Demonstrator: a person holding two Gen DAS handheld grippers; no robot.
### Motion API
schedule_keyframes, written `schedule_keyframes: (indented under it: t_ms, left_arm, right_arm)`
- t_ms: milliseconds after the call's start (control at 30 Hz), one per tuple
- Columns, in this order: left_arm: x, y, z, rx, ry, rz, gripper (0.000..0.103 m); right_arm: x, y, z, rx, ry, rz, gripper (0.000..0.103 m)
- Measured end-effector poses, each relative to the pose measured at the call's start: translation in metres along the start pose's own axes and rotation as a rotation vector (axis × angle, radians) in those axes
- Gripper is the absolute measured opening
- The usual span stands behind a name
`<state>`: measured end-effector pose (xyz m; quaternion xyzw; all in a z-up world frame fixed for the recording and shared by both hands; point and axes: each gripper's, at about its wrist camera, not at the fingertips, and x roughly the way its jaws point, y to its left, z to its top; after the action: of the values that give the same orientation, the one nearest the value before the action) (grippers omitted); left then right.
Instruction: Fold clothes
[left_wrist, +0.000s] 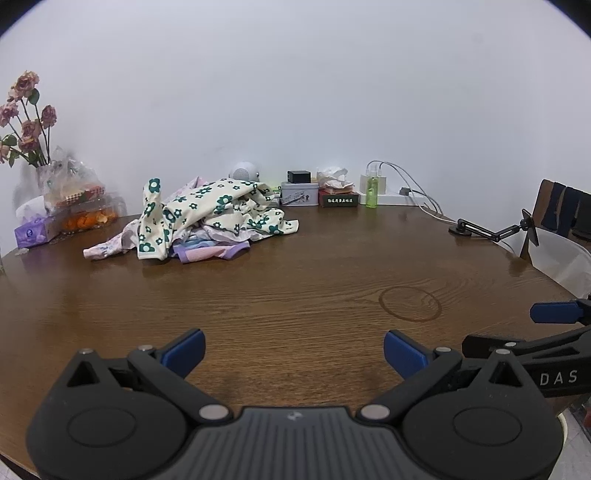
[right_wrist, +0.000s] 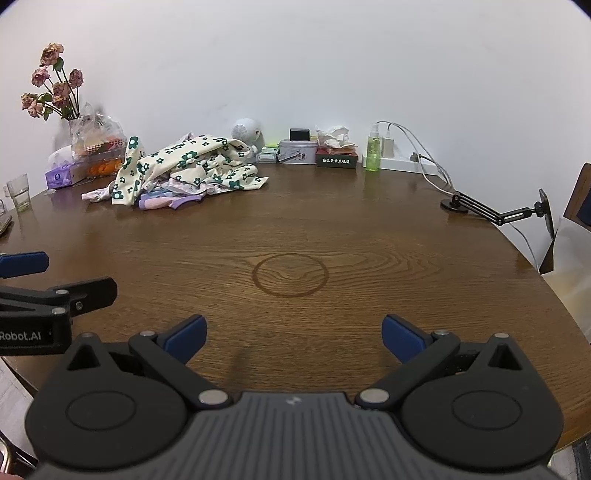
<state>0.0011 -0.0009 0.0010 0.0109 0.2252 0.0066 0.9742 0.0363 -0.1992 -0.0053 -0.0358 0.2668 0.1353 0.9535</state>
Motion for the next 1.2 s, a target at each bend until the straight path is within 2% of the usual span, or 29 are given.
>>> schedule_keyframes:
  t_ms: [200,400,1200]
  left_arm:
    - [0.0029,0.0021,-0.0033,-0.027,0.003,-0.010,0.103]
    - [0.0051,0.0000,0.0020,-0.014,0.031,0.000,0.103]
    - [0.0065,0.0027,-0.0002,-0.014,0.050,0.000,0.103]
  right_arm:
    - [-0.0032,0.0005,-0.0040,0.016,-0.024,0.015,0.103]
    - [-0.0006,0.0006,0.0018,0.030,0.011,0.021,0.103]
    - [0.0006,0.0046,0.0018,0.021,0.013,0.026,0.103]
